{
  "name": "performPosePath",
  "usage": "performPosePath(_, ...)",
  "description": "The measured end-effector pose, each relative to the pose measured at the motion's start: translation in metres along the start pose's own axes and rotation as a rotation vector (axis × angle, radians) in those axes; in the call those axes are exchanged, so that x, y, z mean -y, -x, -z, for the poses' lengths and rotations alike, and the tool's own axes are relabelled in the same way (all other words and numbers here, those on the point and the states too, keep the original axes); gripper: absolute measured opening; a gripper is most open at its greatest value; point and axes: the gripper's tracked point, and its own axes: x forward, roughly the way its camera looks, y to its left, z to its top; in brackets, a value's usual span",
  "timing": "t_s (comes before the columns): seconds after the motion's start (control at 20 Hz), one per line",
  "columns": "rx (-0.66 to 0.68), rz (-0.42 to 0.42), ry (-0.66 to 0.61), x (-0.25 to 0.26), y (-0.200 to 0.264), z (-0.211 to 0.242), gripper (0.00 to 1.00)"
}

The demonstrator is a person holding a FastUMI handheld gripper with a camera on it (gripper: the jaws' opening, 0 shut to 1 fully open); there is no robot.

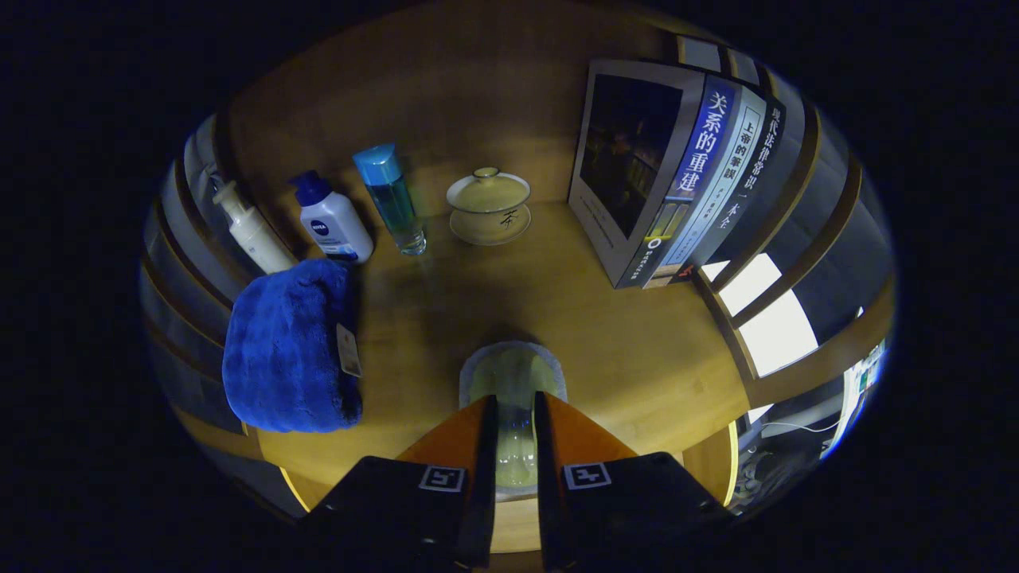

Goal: Pull open the drawer, take out the items inside it, and place them on the countertop above the cabinet.

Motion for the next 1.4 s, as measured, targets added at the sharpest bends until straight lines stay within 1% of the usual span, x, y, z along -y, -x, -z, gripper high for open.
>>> performPosePath(0.05,0.002,0.002,-0.001,0.001,-0.001,0.001,0.32)
performPosePath(0.3,0.065,-0.015,-0.030,0.001,0.010,0.003,0.91)
performPosePath(0.4,0.100,-0.018,-0.043,0.003,0.018,0.006,0.98)
performPosePath(0.45,0.121,-0.021,-0.051,0.004,0.023,0.007,1.00)
performPosePath(0.6,0.192,-0.027,-0.055,0.010,0.038,0.017,1.00)
performPosePath(0.8,0.309,-0.033,-0.059,0.015,0.075,0.032,1.00)
performPosePath(0.95,0.400,-0.075,-0.073,0.011,0.107,0.051,1.00)
performPosePath(1.1,0.493,-0.097,-0.077,0.014,0.131,0.073,1.00)
performPosePath(1.25,0.577,-0.065,-0.032,0.027,0.150,0.099,1.00)
performPosePath(1.4,0.695,-0.032,-0.030,0.041,0.168,0.120,0.99)
